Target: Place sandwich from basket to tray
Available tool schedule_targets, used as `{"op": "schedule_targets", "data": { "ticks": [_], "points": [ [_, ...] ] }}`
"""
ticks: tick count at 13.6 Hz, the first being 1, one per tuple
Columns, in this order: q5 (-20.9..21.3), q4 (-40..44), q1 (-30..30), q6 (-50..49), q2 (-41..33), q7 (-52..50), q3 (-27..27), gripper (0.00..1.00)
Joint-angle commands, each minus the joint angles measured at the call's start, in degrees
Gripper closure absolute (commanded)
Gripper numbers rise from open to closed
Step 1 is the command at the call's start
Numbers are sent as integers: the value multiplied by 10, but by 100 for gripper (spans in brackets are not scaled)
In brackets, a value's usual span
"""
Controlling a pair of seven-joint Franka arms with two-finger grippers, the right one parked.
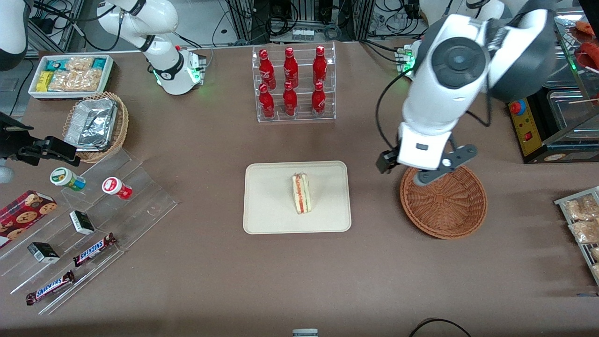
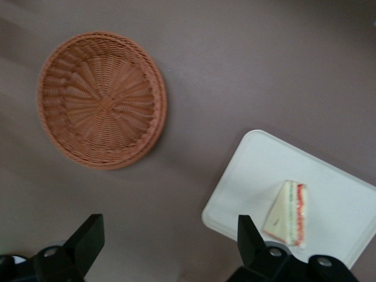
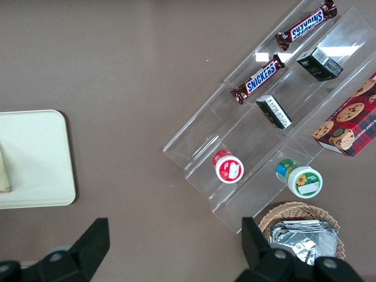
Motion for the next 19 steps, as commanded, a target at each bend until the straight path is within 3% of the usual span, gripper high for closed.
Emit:
{"op": "schedule_targets", "data": {
  "ticks": [1, 4, 9, 11, 17, 19],
  "points": [
    [0, -20, 49, -38, -44, 82, -7, 0],
    [-10, -20, 123, -76, -78, 208, -7, 0],
    [-67, -29, 240, -161, -123, 422, -7, 0],
    [-66, -55, 246, -162, -150, 468, 8, 0],
    [-46, -173, 246, -134, -244, 480, 22, 0],
    [-45, -171, 243, -128, -241, 479, 22, 0]
  ]
}}
